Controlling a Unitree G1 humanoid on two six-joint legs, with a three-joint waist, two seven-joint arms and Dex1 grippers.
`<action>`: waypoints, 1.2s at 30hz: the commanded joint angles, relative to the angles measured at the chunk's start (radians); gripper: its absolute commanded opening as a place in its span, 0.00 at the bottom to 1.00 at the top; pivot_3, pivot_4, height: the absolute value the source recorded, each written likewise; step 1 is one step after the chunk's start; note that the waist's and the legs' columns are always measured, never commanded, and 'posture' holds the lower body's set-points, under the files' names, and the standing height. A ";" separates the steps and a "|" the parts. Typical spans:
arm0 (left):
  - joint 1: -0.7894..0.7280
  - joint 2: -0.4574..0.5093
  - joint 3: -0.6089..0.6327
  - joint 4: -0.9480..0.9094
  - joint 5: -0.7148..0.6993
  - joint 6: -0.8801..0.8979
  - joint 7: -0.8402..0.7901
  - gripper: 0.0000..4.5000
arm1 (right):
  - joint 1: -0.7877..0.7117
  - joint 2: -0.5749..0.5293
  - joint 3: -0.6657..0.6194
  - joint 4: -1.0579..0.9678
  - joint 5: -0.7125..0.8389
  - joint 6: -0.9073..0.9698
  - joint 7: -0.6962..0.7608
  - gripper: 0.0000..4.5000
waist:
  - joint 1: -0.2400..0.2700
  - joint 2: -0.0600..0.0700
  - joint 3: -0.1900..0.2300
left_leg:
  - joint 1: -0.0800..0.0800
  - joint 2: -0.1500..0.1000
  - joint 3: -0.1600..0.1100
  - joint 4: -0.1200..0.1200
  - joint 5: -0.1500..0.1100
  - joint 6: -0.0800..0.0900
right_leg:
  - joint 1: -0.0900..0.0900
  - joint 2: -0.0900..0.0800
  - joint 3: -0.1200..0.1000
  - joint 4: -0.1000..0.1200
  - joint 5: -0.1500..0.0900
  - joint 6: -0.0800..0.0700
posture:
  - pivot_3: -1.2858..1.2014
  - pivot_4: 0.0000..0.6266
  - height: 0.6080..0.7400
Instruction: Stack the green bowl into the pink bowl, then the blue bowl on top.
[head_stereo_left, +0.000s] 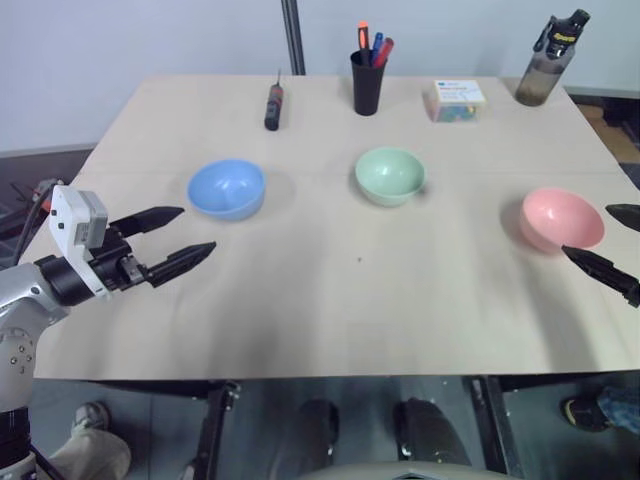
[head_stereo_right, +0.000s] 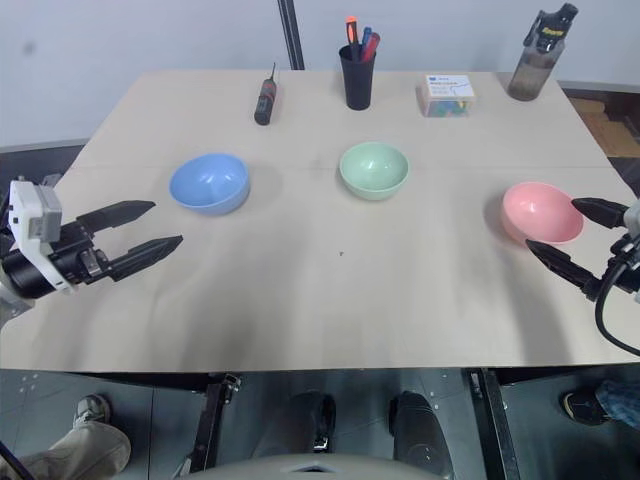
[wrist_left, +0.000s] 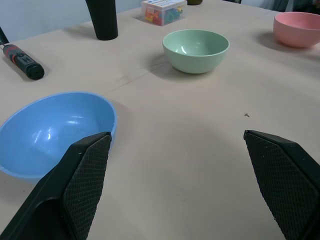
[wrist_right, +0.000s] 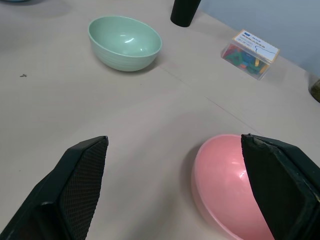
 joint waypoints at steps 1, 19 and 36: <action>-0.021 0.010 0.003 -0.006 -0.005 -0.003 -0.004 1.00 | -0.038 -0.008 0.024 -0.034 0.000 0.007 -0.032 0.99 | 0.000 0.000 0.000 | 0.000 0.000 0.000 0.000 0.000 0.000 | 0.000 0.000 0.000 0.000 0.000 0.000 | 0.52 0.24 1.00; -0.314 -0.189 -0.333 -0.186 -0.045 -0.014 0.017 1.00 | -0.440 0.078 0.561 0.324 -0.336 0.101 -0.341 0.99 | -0.001 0.000 0.000 | -0.004 -0.001 0.000 0.000 0.003 -0.005 | -0.003 0.000 -0.001 0.000 0.000 0.000 | 0.52 0.24 1.00; -0.295 -0.191 -0.321 -0.208 -0.052 -0.008 0.059 1.00 | -0.538 0.108 0.642 0.405 -0.441 0.029 -0.269 0.00 | -0.003 0.000 0.000 | -0.005 -0.001 0.001 0.001 0.003 -0.004 | -0.005 0.001 0.001 0.000 0.000 0.000 | 0.52 0.24 1.00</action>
